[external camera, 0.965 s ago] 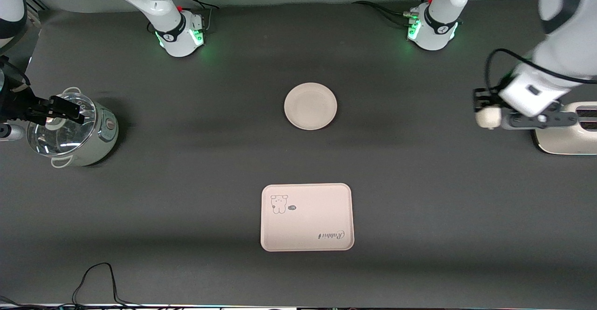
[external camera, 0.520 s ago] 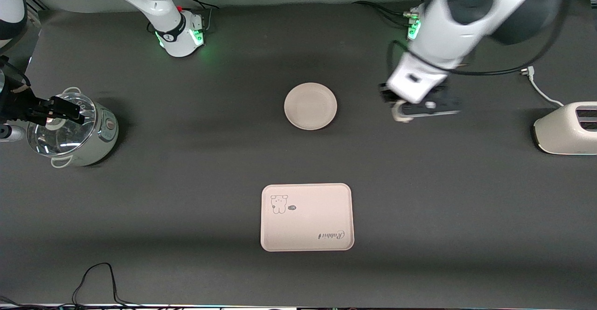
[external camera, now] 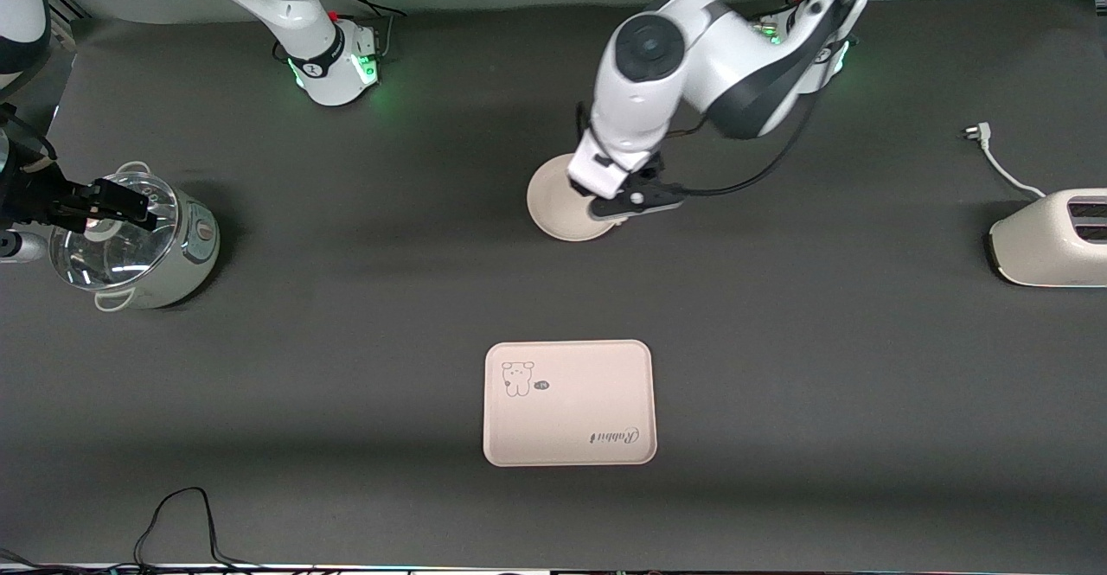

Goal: Place bun in plate and plate on tray
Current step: 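Carry the bun with the left gripper and lower it onto the plate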

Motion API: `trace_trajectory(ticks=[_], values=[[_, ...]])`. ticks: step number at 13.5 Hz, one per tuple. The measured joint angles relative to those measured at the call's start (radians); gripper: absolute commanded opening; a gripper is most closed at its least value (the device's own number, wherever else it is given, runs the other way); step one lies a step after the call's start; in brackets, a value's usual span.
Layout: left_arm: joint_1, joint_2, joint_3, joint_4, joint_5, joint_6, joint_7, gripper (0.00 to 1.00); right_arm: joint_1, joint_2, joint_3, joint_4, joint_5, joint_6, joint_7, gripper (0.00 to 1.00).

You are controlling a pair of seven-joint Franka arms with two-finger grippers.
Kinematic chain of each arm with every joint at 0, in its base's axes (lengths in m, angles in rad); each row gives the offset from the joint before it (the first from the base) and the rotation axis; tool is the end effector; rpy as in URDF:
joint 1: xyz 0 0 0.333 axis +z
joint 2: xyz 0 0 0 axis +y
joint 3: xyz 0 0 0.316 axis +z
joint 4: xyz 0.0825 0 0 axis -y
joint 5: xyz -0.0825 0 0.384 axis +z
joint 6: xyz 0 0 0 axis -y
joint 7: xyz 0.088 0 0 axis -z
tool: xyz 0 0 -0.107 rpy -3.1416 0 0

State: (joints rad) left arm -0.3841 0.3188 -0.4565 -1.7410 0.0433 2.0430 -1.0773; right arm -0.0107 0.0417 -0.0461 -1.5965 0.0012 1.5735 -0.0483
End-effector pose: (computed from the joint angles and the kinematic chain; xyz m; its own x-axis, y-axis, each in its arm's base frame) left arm 0.4455 -0.4586 0.4099 0.9692 0.2330 -0.0800 0.2381 -0.9693 0.0614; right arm 0.5643 -0.0314 0.5893 0.9979 -0.0085 -0.0646 -0.0086 -1.0000 -0.0024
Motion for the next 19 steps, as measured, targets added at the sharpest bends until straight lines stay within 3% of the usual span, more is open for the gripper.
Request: trace_trajectory(ticks=[7, 11, 12, 13, 14, 19], values=[[-0.140, 0.259, 0.002, -0.024, 0.175, 0.184, -0.271, 0.36, 0.000, 0.000, 0.000, 0.001, 0.000, 0.000, 0.000, 1.00], [-0.157, 0.292, 0.003, -0.121, 0.199, 0.246, -0.301, 0.37, 0.000, 0.000, 0.000, 0.001, 0.000, 0.000, 0.000, 1.00], [-0.159, 0.292, 0.003, -0.131, 0.215, 0.246, -0.319, 0.50, 0.000, 0.000, 0.000, 0.001, 0.000, 0.000, 0.000, 1.00], [-0.161, 0.292, 0.003, -0.136, 0.222, 0.247, -0.333, 0.80, 0.000, 0.000, 0.000, 0.001, 0.000, 0.000, 0.000, 1.00], [-0.163, 0.291, 0.002, -0.137, 0.224, 0.247, -0.340, 1.00, 0.000, 0.000, 0.000, 0.001, 0.000, 0.000, 0.000, 1.00], [-0.159, 0.261, 0.009, -0.134, 0.230, 0.239, -0.351, 1.00, 0.000, 0.000, 0.000, 0.000, 0.000, 0.000, 0.000, 1.00]])
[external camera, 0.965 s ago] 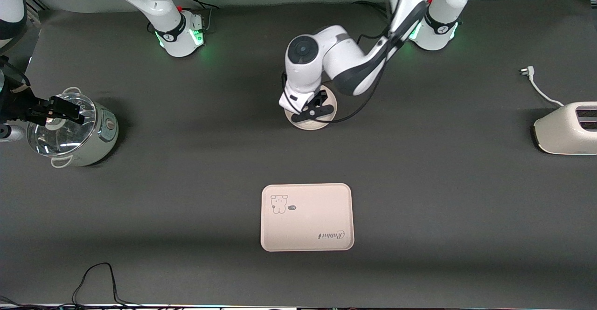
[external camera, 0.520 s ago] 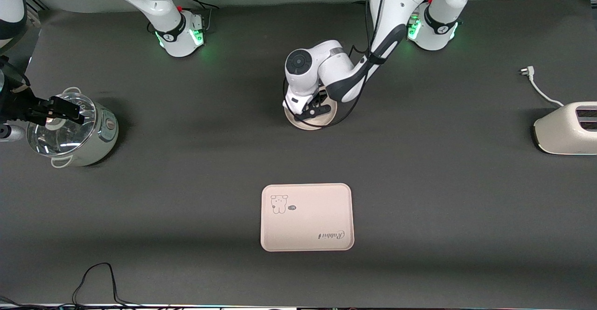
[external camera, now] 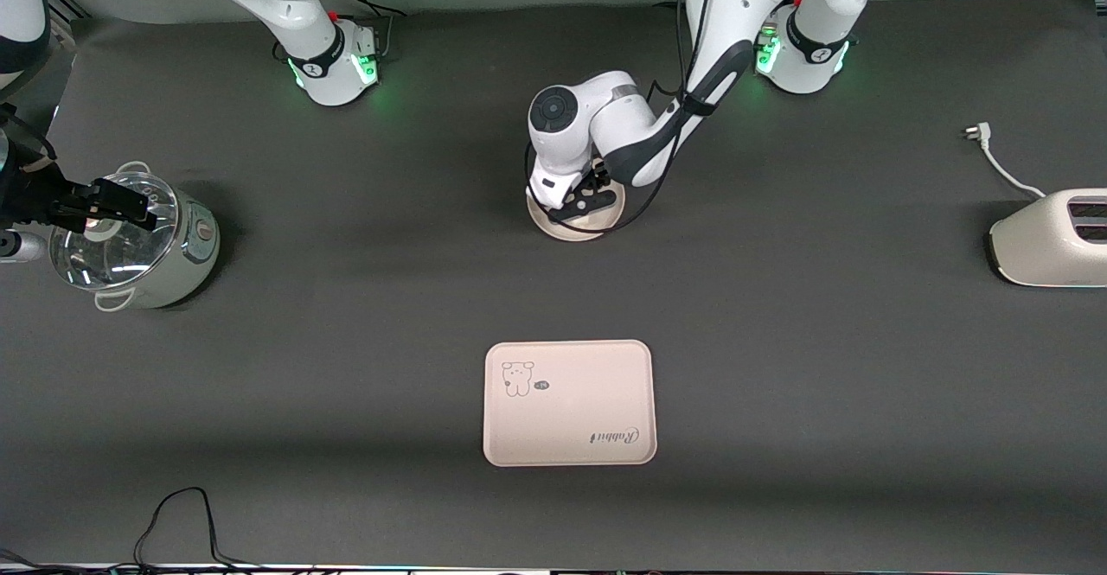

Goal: Place bun in plate and plate on tray
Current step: 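Carry the bun with the left gripper and lower it onto the plate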

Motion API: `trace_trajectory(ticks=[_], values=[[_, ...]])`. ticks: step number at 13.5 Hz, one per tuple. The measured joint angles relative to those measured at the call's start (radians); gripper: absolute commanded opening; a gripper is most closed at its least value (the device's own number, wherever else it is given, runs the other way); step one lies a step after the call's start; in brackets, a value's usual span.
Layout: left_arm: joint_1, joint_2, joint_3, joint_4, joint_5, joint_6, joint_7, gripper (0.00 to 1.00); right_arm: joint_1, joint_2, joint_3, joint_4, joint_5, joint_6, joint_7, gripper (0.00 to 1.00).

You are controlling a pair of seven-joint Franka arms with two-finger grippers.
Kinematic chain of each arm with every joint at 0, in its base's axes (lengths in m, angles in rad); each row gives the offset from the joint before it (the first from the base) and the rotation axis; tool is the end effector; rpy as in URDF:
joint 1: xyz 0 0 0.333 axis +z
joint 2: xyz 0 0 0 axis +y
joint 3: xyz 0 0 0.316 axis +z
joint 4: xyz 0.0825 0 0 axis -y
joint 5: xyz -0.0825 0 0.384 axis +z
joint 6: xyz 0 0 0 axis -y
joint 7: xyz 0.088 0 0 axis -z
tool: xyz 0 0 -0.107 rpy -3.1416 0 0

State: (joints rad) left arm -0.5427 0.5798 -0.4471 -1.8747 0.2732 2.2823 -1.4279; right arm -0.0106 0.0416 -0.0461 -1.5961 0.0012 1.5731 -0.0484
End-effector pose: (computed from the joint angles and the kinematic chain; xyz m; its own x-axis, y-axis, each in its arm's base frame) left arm 0.3592 -0.5114 0.2183 0.9527 0.2968 -0.0657 0.2908 -0.9528 -0.0875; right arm 0.5643 -0.0314 0.5895 0.9979 -0.0083 -0.0645 -0.0084 -1.0000 -0.0024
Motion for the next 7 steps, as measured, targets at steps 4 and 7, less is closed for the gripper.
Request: trace_trajectory(ticks=[4, 7], values=[[0.093, -0.134, 0.006, 0.029, 0.002, -0.138, 0.018, 1.00, 0.004, 0.000, 0.000, 0.000, 0.000, -0.001, 0.000, 1.00], [0.241, -0.267, 0.008, 0.036, -0.030, -0.244, 0.178, 1.00, 0.013, -0.001, 0.003, 0.000, 0.000, -0.008, 0.000, 1.00]])
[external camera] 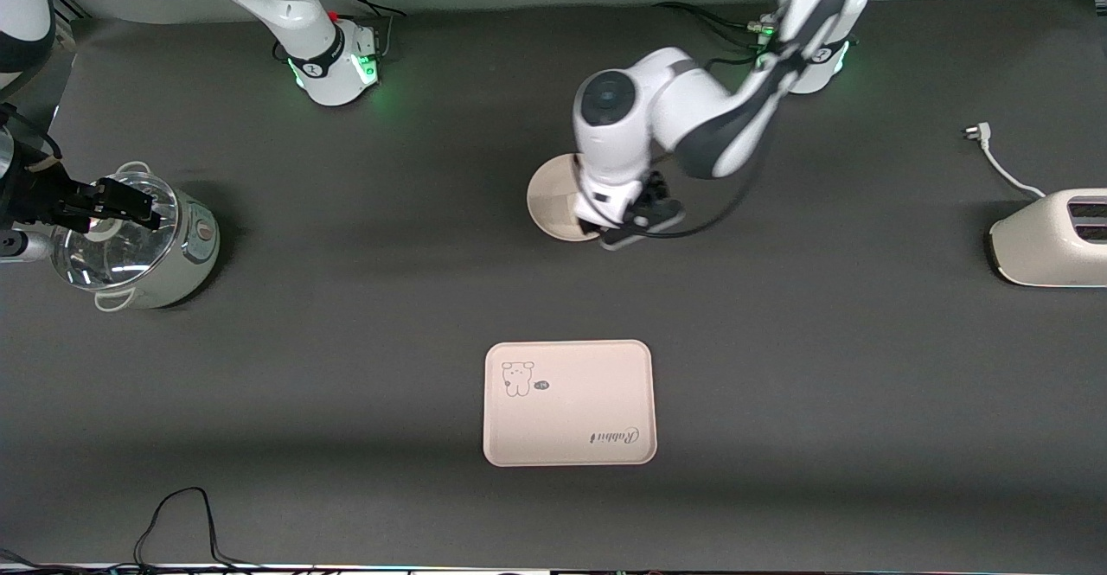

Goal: Place bun in plate and plate on tray
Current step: 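Carry the bun with the left gripper and lower it onto the plate, then open the left gripper and withdraw it from the plate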

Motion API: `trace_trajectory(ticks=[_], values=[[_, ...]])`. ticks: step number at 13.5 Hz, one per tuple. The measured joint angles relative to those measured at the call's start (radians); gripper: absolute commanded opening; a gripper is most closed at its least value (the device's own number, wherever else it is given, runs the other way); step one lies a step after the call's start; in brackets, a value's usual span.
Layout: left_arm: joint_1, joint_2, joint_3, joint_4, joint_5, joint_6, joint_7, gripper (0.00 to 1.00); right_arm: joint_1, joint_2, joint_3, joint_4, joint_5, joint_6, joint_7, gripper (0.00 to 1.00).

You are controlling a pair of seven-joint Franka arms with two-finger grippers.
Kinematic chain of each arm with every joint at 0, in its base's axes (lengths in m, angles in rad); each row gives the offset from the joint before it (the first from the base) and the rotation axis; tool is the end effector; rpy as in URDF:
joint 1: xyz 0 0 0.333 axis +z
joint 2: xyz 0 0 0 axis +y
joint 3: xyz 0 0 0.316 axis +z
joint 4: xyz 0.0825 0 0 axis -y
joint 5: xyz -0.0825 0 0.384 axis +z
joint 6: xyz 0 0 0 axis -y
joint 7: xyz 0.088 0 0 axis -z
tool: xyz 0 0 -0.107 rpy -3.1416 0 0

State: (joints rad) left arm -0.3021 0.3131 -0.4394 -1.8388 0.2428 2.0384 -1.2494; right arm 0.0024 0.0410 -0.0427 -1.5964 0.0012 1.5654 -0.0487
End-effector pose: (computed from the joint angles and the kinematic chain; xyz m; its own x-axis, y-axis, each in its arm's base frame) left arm 0.4751 -0.3949 0.3668 0.9199 0.3895 0.0460 0.3922 -0.9143 -0.1012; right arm 0.5637 -0.0221 0.5891 0.9974 0.0084 -0.0718 0.0082 -1.0000 -0.0029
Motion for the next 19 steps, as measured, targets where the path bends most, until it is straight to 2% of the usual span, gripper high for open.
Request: trace_trajectory(ticks=[2, 5, 8, 11, 16, 19], values=[[0.121, -0.072, 0.005, 0.011, -0.051, -0.063, 0.193, 1.00, 0.024, -0.004, 0.002, 0.000, 0.000, -0.010, 0.000, 1.00], [0.318, -0.143, 0.010, 0.064, -0.087, -0.202, 0.527, 1.00, 0.118, -0.018, 0.005, 0.001, 0.006, -0.015, 0.003, 1.00], [0.503, -0.161, 0.014, 0.149, -0.130, -0.296, 0.811, 1.00, 0.202, -0.029, 0.010, 0.001, 0.074, -0.031, 0.031, 1.00], [0.647, -0.161, 0.016, 0.206, -0.148, -0.344, 0.990, 1.00, 0.308, -0.030, 0.011, -0.001, 0.103, -0.022, 0.155, 1.00], [0.678, -0.180, 0.015, 0.230, -0.148, -0.378, 1.067, 1.00, 0.640, -0.013, 0.016, -0.039, 0.108, 0.085, 0.564, 1.00], [0.659, -0.183, 0.020, 0.230, -0.148, -0.378, 1.075, 1.00, 0.789, 0.008, 0.017, -0.069, 0.108, 0.138, 0.692, 1.00]])
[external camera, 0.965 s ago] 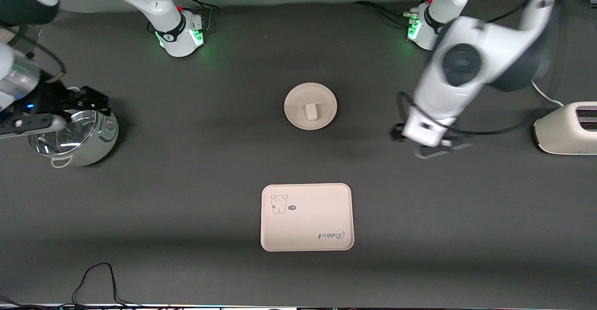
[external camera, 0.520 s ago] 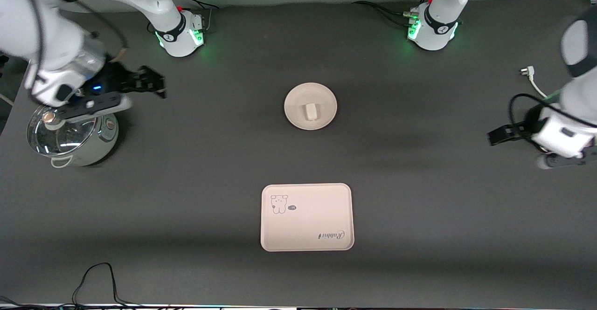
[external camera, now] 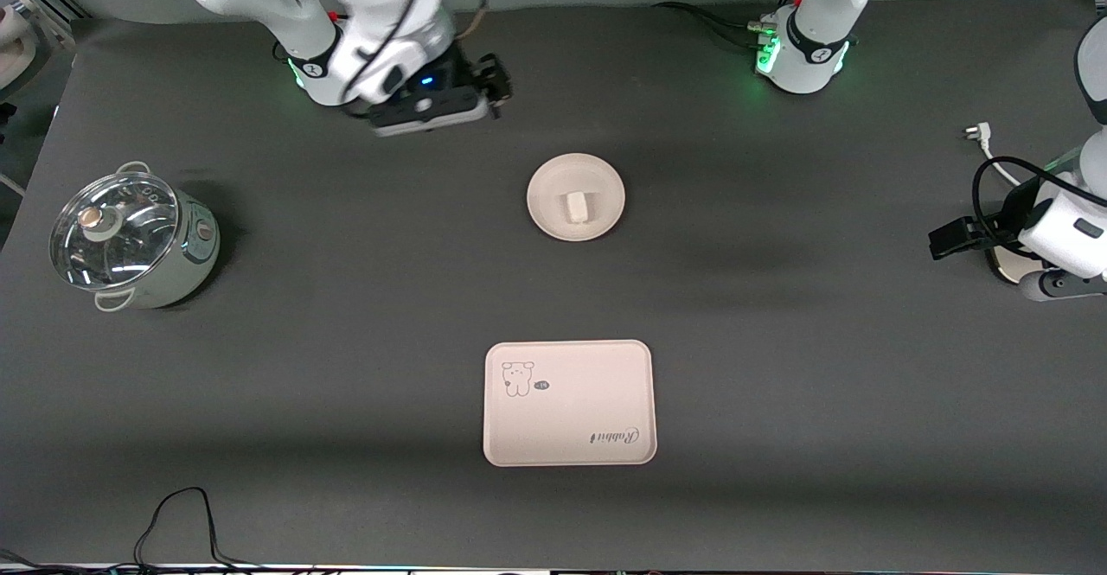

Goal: Place bun in plate and plate on tray
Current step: 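Open the left gripper and withdraw it from the plate, then lower the right gripper to the plate rim and grasp it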

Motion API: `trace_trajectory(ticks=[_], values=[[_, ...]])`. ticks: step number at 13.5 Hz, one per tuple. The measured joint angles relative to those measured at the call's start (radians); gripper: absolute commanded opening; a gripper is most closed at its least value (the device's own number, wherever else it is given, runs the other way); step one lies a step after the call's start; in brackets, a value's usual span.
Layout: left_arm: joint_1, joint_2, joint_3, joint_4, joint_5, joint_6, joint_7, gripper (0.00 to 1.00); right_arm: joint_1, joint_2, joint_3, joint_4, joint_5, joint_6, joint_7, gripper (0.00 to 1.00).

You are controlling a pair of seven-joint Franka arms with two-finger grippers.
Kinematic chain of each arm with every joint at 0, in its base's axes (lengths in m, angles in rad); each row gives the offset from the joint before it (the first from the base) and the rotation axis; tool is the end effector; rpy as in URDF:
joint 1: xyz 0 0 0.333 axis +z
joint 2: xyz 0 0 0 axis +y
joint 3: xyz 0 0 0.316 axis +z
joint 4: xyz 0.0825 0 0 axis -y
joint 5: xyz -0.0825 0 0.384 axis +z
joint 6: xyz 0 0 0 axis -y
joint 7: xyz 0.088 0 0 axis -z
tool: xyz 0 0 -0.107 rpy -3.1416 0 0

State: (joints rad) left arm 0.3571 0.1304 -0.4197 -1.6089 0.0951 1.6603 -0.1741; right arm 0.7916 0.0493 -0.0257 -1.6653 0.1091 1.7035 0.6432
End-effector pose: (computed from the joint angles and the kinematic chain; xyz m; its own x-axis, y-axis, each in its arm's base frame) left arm 0.5925 -0.0146 0.5452 0.9930 0.1024 -0.0595 0.0993 -0.9937 -0.0520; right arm 0.4083 0.4074 0.5637 0.9912 0.1100 -0.0734 0.1043 -0.9915 -0.0781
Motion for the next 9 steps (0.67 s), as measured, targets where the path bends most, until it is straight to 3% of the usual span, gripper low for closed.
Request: trace_trajectory(ticks=[2, 5, 6, 9], values=[[-0.112, -0.001, 0.114, 0.003, 0.000, -0.011, 0.000, 1.00, 0.056, -0.002, 0.000, -0.053, 0.017, 0.058, 0.047, 1.00], [-0.429, -0.006, 0.444, 0.010, -0.002, -0.025, 0.001, 1.00, 0.074, -0.011, -0.002, -0.099, 0.044, 0.103, 0.061, 1.00], [-0.502, -0.011, 0.520, 0.010, -0.003, -0.034, 0.002, 1.00, 0.074, -0.014, -0.005, -0.112, 0.046, 0.115, 0.061, 1.00], [-0.553, -0.027, 0.578, 0.010, -0.004, -0.045, 0.049, 1.00, 0.074, -0.020, -0.009, -0.209, 0.047, 0.224, 0.062, 1.00]])
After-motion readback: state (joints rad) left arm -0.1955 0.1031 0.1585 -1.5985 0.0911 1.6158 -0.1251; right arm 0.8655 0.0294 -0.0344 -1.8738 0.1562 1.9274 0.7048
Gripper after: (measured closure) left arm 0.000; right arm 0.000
